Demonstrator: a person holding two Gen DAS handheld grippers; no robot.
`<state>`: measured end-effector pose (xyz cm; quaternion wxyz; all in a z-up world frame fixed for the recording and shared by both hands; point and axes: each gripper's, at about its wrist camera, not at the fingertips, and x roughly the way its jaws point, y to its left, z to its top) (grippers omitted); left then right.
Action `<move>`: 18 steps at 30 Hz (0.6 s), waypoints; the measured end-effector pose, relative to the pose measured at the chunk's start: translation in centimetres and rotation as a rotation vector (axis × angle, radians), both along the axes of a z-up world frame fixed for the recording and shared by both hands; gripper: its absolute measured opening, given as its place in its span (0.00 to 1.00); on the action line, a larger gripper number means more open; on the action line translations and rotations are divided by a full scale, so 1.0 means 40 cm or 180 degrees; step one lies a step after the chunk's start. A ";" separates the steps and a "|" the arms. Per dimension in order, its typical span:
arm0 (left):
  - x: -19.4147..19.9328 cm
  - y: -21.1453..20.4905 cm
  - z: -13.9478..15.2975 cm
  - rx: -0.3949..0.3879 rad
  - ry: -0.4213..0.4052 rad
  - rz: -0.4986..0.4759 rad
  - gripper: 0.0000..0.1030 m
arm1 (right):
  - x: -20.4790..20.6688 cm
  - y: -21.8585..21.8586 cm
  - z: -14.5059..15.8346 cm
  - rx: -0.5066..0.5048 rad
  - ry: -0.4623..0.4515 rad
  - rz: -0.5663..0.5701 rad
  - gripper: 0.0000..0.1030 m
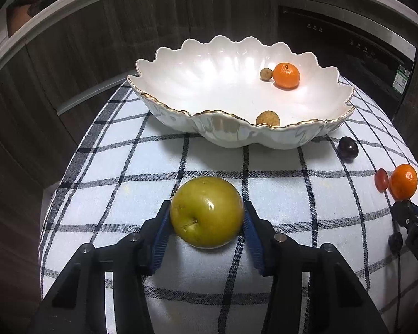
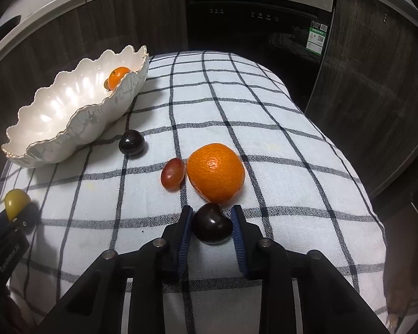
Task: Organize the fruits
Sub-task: 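Grasp the green-yellow pear with the left tool while the right tool grasps the dark grape, then lift and carry the pear and dark grape over the white bowl with both tools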
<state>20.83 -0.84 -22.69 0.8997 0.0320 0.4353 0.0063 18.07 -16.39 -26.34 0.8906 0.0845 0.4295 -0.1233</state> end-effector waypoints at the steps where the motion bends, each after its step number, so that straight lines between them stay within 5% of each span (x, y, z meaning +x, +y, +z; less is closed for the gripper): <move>1: 0.000 0.000 0.001 -0.0013 0.0002 -0.0007 0.47 | 0.000 0.000 0.000 0.0006 -0.0003 0.0008 0.28; 18: -0.018 -0.012 0.034 -0.0039 -0.0045 -0.0119 0.47 | -0.014 0.003 0.033 0.0066 -0.0124 0.0054 0.28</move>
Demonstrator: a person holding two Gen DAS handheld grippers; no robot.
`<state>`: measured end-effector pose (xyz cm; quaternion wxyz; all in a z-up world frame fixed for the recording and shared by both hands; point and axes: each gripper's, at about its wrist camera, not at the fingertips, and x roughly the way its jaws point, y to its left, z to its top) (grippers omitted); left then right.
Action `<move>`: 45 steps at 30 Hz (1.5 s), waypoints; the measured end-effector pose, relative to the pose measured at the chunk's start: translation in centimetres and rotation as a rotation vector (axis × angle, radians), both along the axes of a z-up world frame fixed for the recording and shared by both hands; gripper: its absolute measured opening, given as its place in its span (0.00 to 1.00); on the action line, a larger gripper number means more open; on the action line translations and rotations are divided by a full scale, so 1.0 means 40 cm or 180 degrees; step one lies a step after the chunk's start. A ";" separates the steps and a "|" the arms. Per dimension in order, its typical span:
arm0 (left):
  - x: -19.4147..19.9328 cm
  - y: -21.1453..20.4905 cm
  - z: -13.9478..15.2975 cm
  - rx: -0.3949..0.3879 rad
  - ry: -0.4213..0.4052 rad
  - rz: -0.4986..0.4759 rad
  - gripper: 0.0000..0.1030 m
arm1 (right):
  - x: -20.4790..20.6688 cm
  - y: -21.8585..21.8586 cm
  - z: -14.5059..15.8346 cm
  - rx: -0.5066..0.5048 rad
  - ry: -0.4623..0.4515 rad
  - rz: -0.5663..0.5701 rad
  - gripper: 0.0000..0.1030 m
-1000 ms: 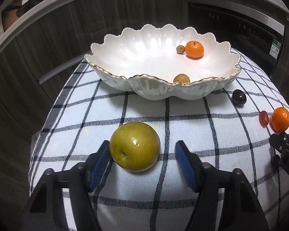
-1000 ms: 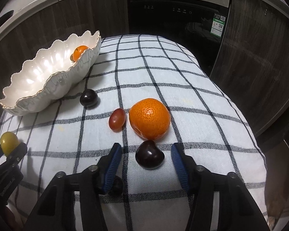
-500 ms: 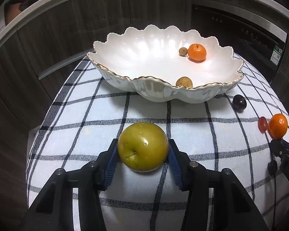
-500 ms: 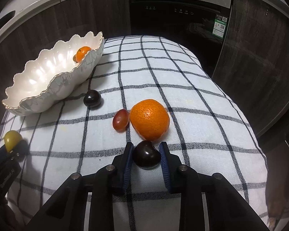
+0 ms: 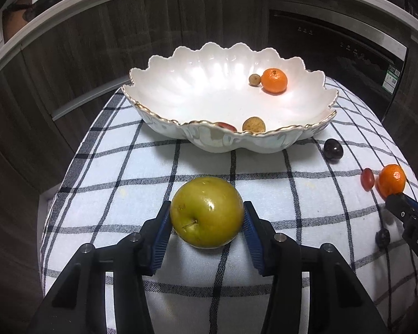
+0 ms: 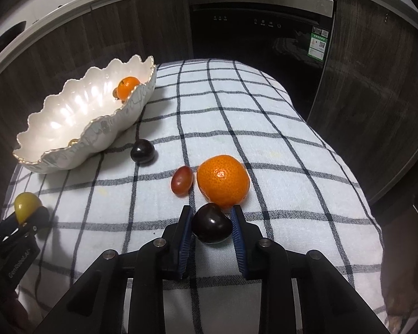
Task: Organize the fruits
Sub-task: 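Lift and carry the pear and dark grape over the white bowl with both tools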
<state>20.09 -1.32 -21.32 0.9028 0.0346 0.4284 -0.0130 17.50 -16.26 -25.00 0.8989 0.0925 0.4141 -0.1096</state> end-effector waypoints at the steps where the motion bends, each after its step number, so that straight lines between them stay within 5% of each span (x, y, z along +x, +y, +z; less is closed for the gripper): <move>1: -0.002 -0.001 0.004 0.0000 -0.0008 -0.0006 0.47 | -0.001 0.000 0.004 0.0005 -0.0012 0.0005 0.28; 45: -0.022 0.022 0.203 -0.0016 -0.0361 -0.0012 0.47 | 0.018 0.063 0.173 0.0023 -0.0533 0.0436 0.28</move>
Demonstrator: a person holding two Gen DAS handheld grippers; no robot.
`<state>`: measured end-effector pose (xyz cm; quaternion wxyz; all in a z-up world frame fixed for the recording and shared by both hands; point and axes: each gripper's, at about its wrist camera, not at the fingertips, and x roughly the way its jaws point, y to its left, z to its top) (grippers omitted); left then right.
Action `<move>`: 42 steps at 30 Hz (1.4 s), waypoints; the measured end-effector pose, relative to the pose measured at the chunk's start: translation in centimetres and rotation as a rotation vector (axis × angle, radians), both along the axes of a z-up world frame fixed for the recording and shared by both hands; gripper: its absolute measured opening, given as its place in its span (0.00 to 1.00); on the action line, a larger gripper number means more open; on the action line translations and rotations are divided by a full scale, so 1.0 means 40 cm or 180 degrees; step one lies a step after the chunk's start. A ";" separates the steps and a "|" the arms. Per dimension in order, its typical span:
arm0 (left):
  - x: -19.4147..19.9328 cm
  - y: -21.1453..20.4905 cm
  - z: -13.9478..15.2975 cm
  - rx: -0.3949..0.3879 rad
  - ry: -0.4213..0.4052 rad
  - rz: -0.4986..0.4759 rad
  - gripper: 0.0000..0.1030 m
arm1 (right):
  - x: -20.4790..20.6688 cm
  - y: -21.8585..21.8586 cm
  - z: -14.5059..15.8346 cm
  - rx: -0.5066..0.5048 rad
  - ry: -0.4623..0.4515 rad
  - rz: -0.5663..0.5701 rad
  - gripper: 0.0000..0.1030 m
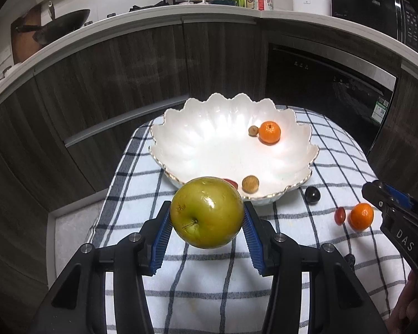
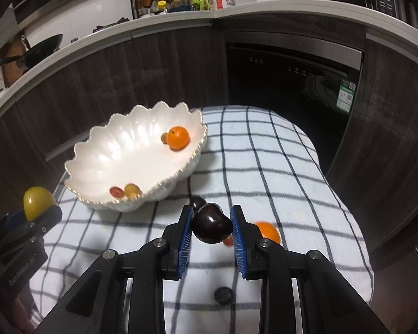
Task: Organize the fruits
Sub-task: 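Lift and carry the pear and dark grape over the white bowl with both tools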
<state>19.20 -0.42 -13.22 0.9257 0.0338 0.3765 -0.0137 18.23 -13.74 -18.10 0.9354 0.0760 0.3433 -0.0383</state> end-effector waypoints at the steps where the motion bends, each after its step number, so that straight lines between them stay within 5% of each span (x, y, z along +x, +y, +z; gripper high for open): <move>1: 0.005 0.000 0.007 0.0015 -0.0013 -0.0019 0.47 | 0.007 0.001 0.008 0.0007 -0.0022 0.0012 0.28; 24: 0.123 0.020 0.069 0.0104 -0.0201 -0.0193 0.47 | 0.158 0.047 0.100 -0.0001 -0.0194 0.0293 0.28; 42: 0.250 0.044 0.010 -0.0012 0.0057 -0.0290 0.47 | 0.272 0.096 0.071 0.0015 0.0056 0.0494 0.28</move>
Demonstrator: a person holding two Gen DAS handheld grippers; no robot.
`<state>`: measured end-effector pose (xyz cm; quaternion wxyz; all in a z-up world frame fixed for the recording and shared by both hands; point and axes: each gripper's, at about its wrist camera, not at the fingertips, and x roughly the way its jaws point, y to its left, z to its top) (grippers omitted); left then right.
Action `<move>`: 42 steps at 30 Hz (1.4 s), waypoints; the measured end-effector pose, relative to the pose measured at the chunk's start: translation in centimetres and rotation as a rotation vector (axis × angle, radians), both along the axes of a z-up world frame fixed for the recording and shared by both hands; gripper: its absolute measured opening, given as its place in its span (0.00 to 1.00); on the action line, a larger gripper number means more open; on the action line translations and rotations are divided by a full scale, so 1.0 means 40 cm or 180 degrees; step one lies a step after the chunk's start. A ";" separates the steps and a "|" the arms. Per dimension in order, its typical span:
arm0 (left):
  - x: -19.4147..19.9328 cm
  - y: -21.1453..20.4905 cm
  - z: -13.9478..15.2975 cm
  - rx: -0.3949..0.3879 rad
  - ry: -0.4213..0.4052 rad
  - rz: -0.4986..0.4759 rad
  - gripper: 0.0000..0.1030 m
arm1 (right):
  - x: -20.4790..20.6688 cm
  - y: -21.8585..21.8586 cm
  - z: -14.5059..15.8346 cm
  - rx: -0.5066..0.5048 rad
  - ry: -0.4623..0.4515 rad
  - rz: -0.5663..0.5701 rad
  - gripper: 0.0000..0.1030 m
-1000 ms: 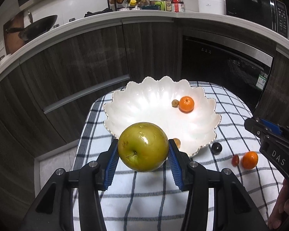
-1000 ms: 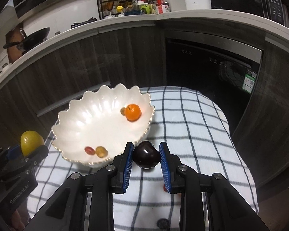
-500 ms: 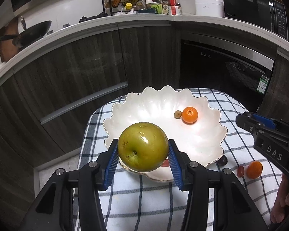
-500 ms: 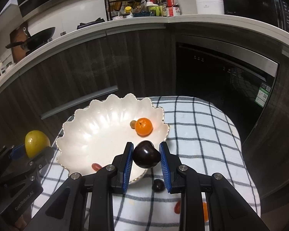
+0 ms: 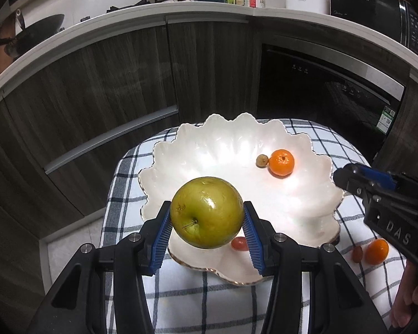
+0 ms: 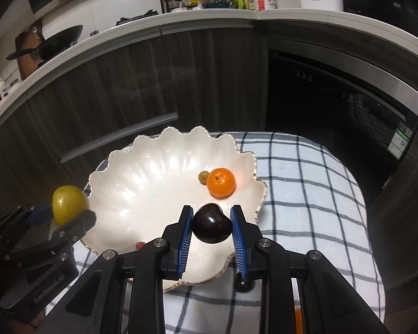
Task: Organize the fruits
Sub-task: 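Lift and carry the pear and dark grape over the white bowl with both tools, then open both tools to drop the pear and dark grape into the bowl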
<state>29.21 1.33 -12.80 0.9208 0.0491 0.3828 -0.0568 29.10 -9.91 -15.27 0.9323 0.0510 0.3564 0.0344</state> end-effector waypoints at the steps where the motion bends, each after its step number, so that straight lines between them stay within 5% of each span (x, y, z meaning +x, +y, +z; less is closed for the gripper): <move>1: 0.006 0.001 -0.003 -0.0005 0.0010 0.0005 0.47 | 0.007 0.005 -0.005 0.0002 0.0032 0.0021 0.28; 14: 0.050 0.006 -0.035 -0.0009 0.0167 -0.0002 0.47 | 0.047 0.028 -0.062 0.0051 0.0331 0.0082 0.28; 40: 0.102 0.004 -0.072 -0.0017 0.0419 0.0046 0.48 | 0.067 0.046 -0.076 -0.0060 0.0459 0.0151 0.29; 42: 0.100 0.003 -0.067 0.0003 0.0398 0.0052 0.58 | 0.066 0.050 -0.074 -0.0122 0.0449 0.0141 0.36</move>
